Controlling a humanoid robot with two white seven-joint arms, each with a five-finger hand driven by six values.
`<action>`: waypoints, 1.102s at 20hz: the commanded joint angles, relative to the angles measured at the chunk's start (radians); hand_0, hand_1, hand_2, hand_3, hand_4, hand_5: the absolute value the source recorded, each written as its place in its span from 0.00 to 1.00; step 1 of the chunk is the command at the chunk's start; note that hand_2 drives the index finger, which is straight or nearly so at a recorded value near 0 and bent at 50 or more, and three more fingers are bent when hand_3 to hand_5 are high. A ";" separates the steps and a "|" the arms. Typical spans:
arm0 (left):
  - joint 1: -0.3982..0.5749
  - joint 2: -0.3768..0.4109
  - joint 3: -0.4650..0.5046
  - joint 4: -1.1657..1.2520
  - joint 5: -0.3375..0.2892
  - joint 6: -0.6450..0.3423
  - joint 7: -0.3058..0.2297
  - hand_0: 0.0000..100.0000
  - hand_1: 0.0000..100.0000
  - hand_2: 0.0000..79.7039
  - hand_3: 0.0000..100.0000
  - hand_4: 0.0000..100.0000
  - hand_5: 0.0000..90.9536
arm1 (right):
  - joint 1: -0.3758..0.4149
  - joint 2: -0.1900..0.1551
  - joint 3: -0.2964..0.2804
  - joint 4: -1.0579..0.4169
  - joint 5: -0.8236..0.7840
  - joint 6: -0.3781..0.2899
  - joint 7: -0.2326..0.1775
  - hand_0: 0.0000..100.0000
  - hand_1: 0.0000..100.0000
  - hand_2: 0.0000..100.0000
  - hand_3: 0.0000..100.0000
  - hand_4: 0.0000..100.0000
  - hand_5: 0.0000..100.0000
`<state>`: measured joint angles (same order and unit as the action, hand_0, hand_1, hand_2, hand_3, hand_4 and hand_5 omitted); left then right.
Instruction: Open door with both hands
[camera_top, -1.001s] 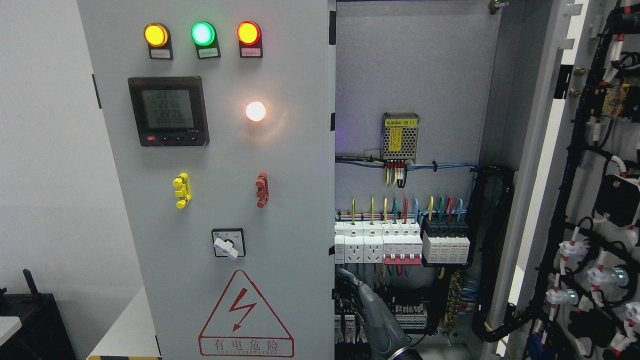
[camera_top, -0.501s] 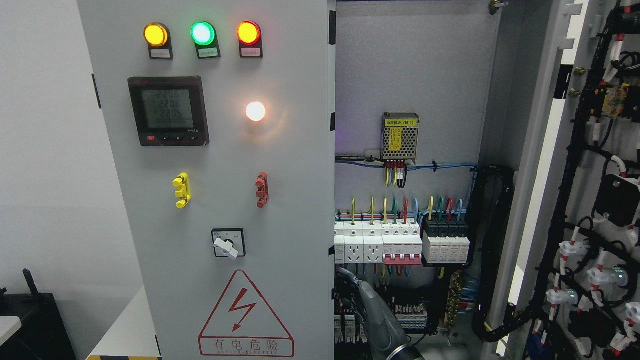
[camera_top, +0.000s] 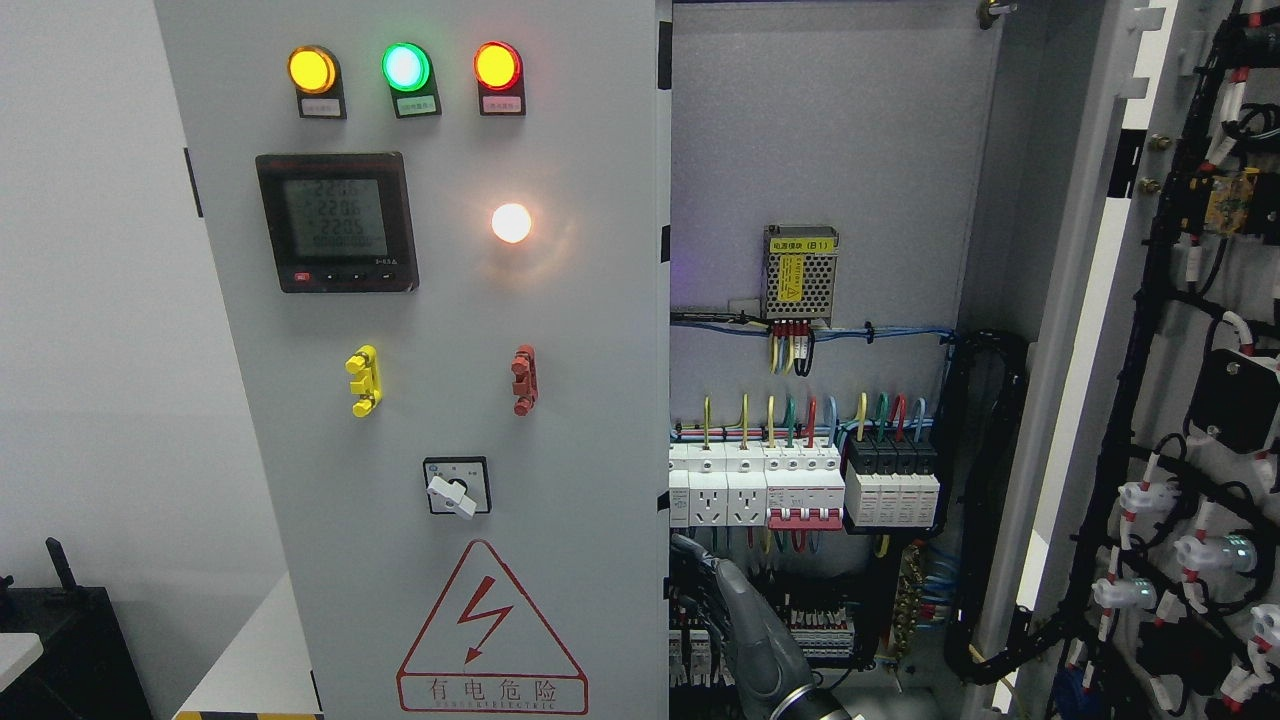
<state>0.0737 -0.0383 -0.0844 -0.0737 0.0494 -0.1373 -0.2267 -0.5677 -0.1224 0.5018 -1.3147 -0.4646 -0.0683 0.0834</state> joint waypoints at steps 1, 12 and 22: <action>0.000 0.000 0.000 0.000 0.000 -0.001 0.000 0.00 0.00 0.00 0.00 0.04 0.00 | -0.005 -0.002 0.000 0.009 -0.002 0.001 0.009 0.00 0.00 0.00 0.00 0.00 0.00; 0.000 0.000 0.000 0.000 0.001 -0.001 0.000 0.00 0.00 0.00 0.00 0.04 0.00 | -0.021 -0.003 -0.002 0.009 -0.036 0.024 0.033 0.00 0.00 0.00 0.00 0.00 0.00; 0.000 0.000 0.000 0.002 0.000 -0.001 0.000 0.00 0.00 0.00 0.00 0.04 0.00 | -0.029 -0.005 -0.002 0.020 -0.037 0.025 0.053 0.00 0.00 0.00 0.00 0.00 0.00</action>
<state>0.0737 -0.0384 -0.0843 -0.0736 0.0499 -0.1373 -0.2267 -0.5910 -0.1261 0.5004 -1.3033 -0.4990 -0.0427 0.1323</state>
